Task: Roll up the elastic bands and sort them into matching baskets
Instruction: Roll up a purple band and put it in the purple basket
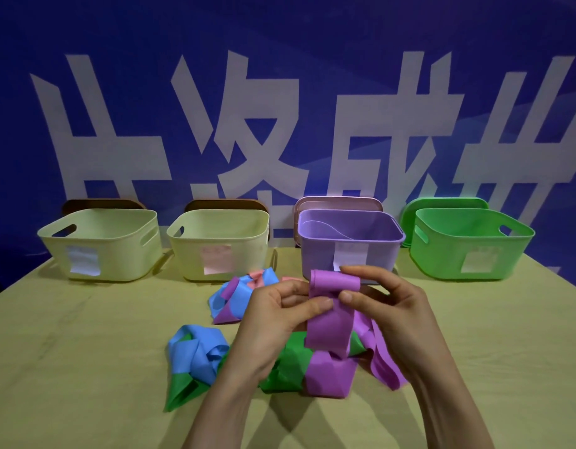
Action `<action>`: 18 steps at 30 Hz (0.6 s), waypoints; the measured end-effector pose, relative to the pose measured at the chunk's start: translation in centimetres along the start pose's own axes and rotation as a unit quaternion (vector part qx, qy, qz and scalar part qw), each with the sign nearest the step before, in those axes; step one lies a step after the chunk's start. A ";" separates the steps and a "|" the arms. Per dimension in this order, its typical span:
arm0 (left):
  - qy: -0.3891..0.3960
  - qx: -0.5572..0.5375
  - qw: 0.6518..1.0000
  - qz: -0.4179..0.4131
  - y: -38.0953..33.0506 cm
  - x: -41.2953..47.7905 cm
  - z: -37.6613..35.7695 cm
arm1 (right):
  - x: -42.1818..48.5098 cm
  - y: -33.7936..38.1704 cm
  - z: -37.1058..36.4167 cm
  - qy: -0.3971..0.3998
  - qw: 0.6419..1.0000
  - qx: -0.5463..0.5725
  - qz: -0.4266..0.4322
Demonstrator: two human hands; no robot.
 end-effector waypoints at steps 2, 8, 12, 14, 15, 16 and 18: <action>0.012 0.006 1.000 -0.004 -0.1 0.0 -0.1 | 0.1 0.3 0.3 -0.012 0.999 -0.030 0.029; -0.007 -0.029 1.000 -0.005 0.0 0.2 0.0 | 0.2 0.6 0.1 -0.013 0.986 -0.108 0.124; -0.008 -0.055 0.998 -0.014 0.1 0.2 0.1 | 0.1 0.0 -0.8 0.060 0.993 -0.072 0.076; -0.002 -0.054 0.998 -0.025 0.0 0.1 0.1 | 0.0 -0.6 -0.9 0.067 0.996 -0.056 0.037; -0.002 -0.048 0.998 -0.033 -0.1 0.1 0.2 | 0.1 -0.8 -0.8 0.054 0.995 -0.073 0.028; -0.002 -0.041 0.998 -0.040 -0.2 0.1 0.4 | 0.2 -0.9 -0.8 0.045 0.994 -0.098 0.025; -0.001 -0.023 0.998 -0.050 -0.1 0.2 0.6 | 0.3 -1.0 -1.2 0.050 0.987 -0.148 0.026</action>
Point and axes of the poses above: each hand's wrist, its own x-axis towards the middle knuckle, its own z-axis out of the back of the hand, y = z × x, the point moved 7 cm from there along x, towards the middle knuckle, and after that the axes turned 9 degrees about -x, right-handed, at the moved point
